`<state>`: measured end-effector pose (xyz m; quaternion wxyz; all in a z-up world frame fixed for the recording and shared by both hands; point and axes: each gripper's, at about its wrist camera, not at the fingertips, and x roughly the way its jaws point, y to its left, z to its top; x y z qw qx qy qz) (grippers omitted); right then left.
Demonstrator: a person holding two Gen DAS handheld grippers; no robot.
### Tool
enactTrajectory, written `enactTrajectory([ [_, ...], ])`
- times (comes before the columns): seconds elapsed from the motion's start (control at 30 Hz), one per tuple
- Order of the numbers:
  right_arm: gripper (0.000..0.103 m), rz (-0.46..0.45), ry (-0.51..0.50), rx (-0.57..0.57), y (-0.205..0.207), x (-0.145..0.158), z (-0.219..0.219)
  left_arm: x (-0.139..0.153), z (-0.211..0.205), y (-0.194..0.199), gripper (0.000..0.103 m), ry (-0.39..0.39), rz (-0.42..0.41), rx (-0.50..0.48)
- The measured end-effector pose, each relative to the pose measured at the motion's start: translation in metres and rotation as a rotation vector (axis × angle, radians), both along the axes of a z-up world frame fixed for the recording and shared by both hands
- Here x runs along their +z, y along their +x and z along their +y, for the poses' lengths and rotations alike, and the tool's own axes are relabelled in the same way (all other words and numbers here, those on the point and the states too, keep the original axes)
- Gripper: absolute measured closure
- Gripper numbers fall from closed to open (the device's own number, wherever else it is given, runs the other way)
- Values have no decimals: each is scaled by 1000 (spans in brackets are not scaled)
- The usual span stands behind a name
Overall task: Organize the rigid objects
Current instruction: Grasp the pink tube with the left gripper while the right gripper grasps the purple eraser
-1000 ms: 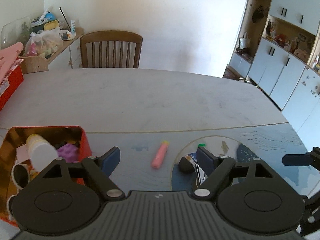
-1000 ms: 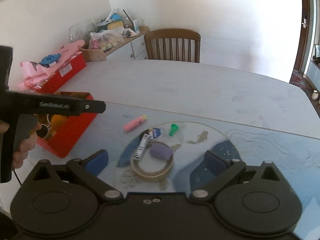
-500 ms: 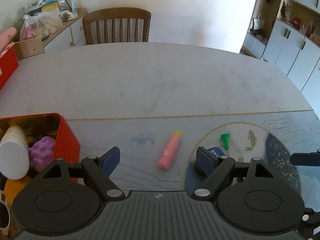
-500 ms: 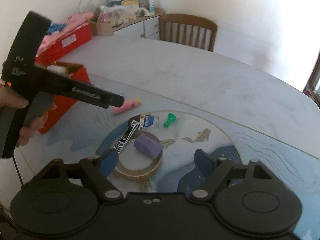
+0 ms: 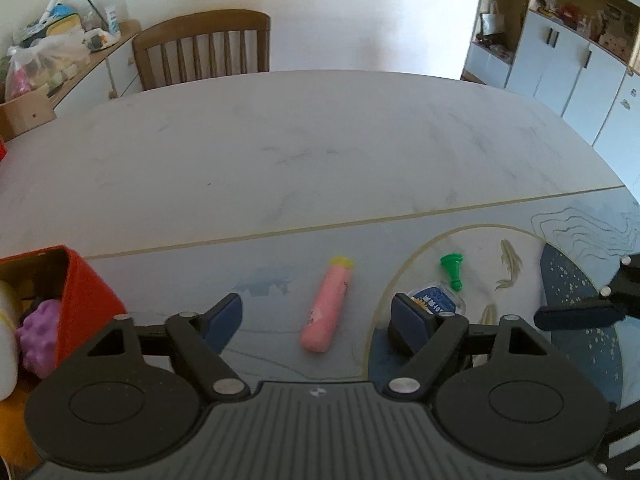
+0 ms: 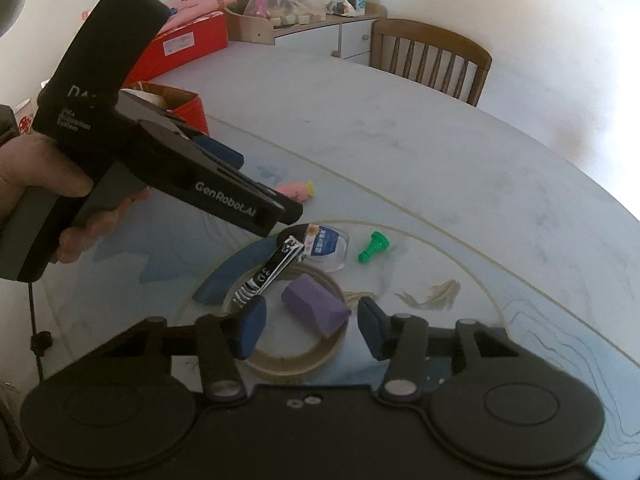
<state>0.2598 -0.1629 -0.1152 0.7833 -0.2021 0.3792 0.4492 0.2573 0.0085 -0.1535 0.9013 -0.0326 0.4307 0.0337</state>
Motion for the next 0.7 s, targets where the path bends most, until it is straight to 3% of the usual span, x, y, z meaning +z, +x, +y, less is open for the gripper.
enactTrajectory([
  [0.17,65,-7,-13,11,1,-2,3,-5,0,3,46,-8,12,-24],
  [0.23,67,-17,-19,15,1,-3,5,-7,-1,3,61,-5,14,-24],
  [0.5,77,-71,-43,16,-4,-2,5,-10,-9,4,86,35,9,-38],
  [0.7,79,-55,-16,-15,-2,2,2,-7,-11,2,88,47,-1,-38],
])
